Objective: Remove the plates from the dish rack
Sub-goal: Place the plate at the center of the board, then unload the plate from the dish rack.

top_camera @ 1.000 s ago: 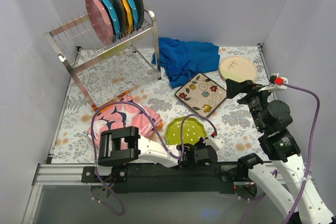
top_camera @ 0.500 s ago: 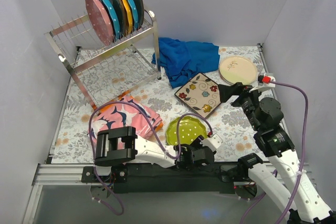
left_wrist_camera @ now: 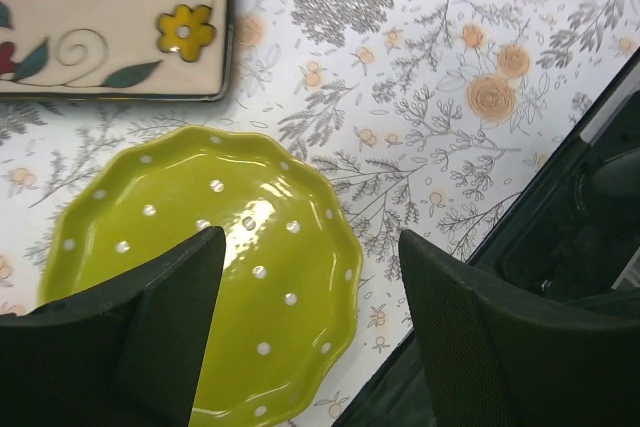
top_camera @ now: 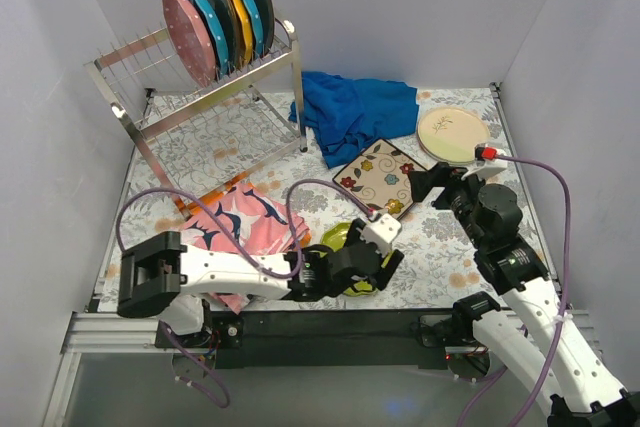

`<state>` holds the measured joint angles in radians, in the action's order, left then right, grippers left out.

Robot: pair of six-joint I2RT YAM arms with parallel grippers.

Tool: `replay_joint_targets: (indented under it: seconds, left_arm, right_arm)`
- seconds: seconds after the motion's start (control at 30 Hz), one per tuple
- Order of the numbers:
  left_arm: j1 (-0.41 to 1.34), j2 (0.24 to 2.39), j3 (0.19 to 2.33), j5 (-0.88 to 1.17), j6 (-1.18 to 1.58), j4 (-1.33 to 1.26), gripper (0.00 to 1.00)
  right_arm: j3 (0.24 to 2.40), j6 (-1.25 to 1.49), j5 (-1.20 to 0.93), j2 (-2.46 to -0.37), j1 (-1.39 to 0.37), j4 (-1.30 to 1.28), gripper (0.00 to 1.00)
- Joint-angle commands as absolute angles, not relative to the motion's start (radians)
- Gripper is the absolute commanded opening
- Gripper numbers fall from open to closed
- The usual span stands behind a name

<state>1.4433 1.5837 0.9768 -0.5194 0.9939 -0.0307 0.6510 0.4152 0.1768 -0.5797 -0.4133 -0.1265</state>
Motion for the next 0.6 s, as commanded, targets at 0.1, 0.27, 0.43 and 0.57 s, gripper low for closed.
replay_joint_targets:
  seconds: [0.1, 0.27, 0.43, 0.57]
  left_arm:
    - [1.347, 1.185, 0.809, -0.5, 1.017, -0.054, 0.69]
    - [1.263, 0.967, 0.799, -0.492, 0.968, -0.051, 0.68]
    - [1.243, 0.971, 1.024, -0.619, 0.812, 0.055, 0.68]
    - [1.024, 1.101, 1.273, -0.569, 0.758, 0.176, 0.68]
  right_arm:
    - [0.606, 0.445, 0.158, -0.66, -0.403, -0.081, 0.97]
    - [0.517, 0.485, 0.053, -0.666, -0.402, 0.018, 0.96]
    - [0.454, 0.486, 0.022, -0.692, -0.402, 0.112, 0.95]
    - [0.445, 0.494, -0.041, -0.704, -0.402, 0.139, 0.94]
